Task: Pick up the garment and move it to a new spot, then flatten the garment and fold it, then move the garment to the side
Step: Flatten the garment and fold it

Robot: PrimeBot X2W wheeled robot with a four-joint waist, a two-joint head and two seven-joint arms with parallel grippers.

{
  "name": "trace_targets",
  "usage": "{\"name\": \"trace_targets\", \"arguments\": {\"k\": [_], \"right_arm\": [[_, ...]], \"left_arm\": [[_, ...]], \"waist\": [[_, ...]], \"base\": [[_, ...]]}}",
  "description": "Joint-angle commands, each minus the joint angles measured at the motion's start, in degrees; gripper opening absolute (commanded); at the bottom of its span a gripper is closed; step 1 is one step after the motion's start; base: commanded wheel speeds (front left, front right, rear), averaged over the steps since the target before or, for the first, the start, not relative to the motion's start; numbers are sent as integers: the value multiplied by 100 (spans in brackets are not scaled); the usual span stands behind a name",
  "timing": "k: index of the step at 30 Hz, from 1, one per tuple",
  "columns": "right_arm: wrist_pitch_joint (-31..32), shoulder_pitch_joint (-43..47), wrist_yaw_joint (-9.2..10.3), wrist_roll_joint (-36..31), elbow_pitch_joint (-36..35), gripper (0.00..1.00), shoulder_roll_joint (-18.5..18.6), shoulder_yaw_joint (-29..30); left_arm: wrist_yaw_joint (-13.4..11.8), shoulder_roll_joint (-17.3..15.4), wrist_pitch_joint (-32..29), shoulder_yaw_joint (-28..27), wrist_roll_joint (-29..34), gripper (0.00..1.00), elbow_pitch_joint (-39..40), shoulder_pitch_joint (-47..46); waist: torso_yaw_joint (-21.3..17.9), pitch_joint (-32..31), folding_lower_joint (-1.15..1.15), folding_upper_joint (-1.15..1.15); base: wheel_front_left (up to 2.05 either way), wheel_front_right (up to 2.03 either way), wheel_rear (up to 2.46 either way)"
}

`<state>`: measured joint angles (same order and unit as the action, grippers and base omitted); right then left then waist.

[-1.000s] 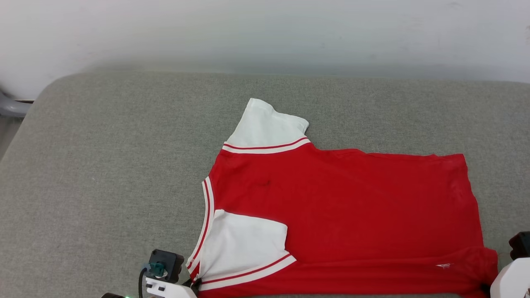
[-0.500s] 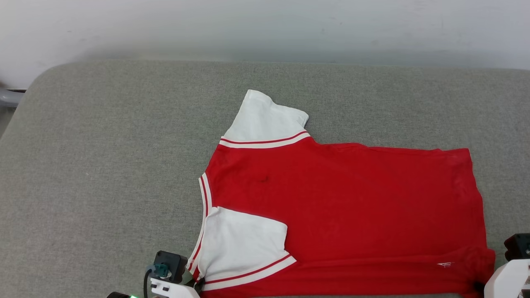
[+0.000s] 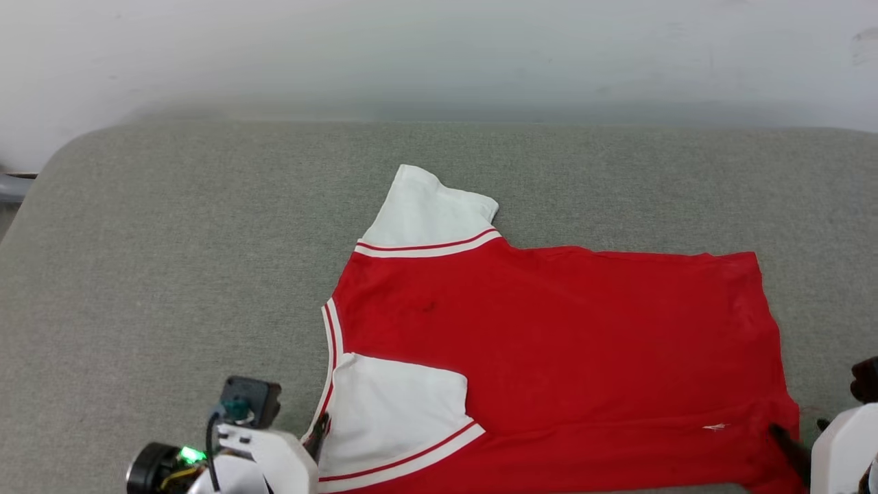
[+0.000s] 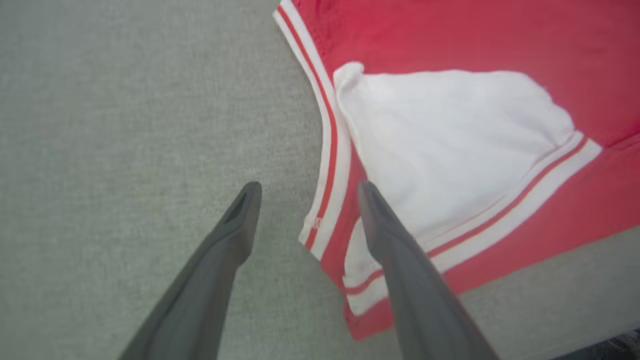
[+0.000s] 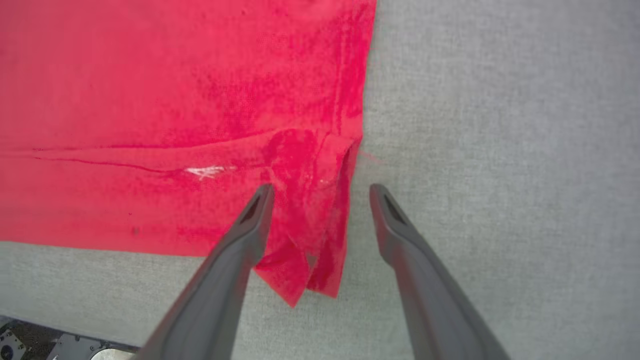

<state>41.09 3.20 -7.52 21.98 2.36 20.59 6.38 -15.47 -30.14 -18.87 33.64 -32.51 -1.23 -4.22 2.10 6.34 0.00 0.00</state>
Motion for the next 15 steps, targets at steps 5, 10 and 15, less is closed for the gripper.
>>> {"name": "trace_targets", "arguments": {"k": [5, 10, 15], "right_arm": [[52, -232, 7, 62, -840, 100, 15, 80], [210, -447, 7, 79, -1473, 100, -41, -24], [283, -630, 6, 85, -1860, 100, -84, -135]], "left_arm": [[47, -257, 85, -350, 86, 100, 639, -677], [387, -527, -393, -447, 63, 100, 824, -1559], [848, -718, -892, -489, -13, 100, 647, -2521]], "waist": [[-276, 243, 0, 0], [-573, 662, 0, 0], [-798, 1039, 0, 0]], "base": [[0, 0, 0], [0, 0, 0], [0, 0, 0]]}}
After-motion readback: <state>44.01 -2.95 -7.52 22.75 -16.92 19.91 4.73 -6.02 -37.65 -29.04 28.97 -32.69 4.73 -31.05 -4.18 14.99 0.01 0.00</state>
